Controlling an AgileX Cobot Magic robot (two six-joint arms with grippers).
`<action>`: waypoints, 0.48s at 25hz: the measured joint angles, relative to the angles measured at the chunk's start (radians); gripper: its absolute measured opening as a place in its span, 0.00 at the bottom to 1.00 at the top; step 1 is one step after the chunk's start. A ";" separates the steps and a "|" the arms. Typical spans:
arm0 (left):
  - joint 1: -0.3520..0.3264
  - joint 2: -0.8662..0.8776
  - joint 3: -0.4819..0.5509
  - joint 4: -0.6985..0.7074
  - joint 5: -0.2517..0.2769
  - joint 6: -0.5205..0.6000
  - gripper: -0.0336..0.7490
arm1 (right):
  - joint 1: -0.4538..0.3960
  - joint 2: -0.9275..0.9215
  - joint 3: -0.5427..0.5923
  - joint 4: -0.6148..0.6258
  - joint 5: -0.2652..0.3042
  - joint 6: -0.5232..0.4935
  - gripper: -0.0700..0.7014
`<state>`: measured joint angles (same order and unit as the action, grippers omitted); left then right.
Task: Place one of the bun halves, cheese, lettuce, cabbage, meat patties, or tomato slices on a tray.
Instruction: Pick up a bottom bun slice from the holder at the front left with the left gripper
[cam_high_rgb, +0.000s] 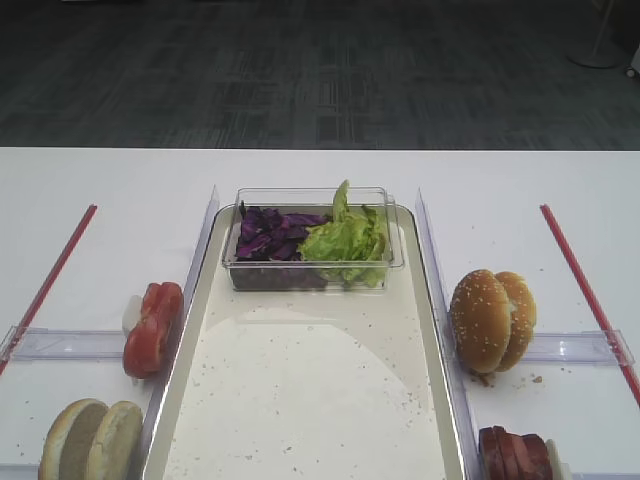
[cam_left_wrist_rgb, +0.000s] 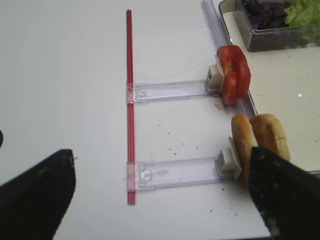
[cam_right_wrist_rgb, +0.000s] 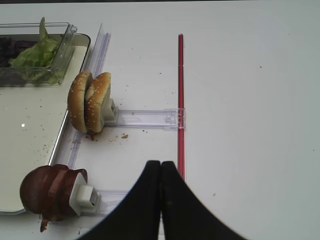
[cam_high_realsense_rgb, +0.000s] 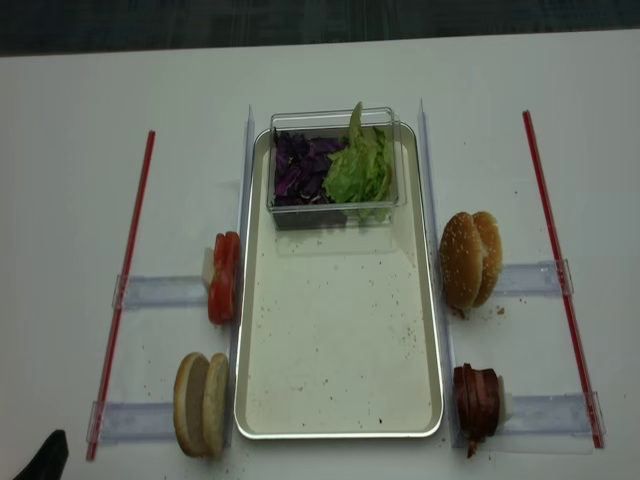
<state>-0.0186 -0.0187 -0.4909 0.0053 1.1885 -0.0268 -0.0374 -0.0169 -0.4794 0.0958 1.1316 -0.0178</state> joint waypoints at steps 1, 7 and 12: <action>0.000 0.000 0.000 0.004 0.000 0.000 0.86 | 0.000 0.000 0.000 0.000 0.000 0.000 0.56; 0.000 0.051 0.000 0.011 0.011 0.000 0.86 | 0.000 0.000 0.000 0.000 0.000 0.000 0.56; 0.000 0.275 -0.004 0.036 0.018 -0.021 0.86 | 0.000 0.000 0.000 0.000 0.000 0.000 0.56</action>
<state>-0.0186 0.2560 -0.4952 0.0416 1.2070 -0.0479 -0.0374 -0.0169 -0.4794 0.0958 1.1316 -0.0178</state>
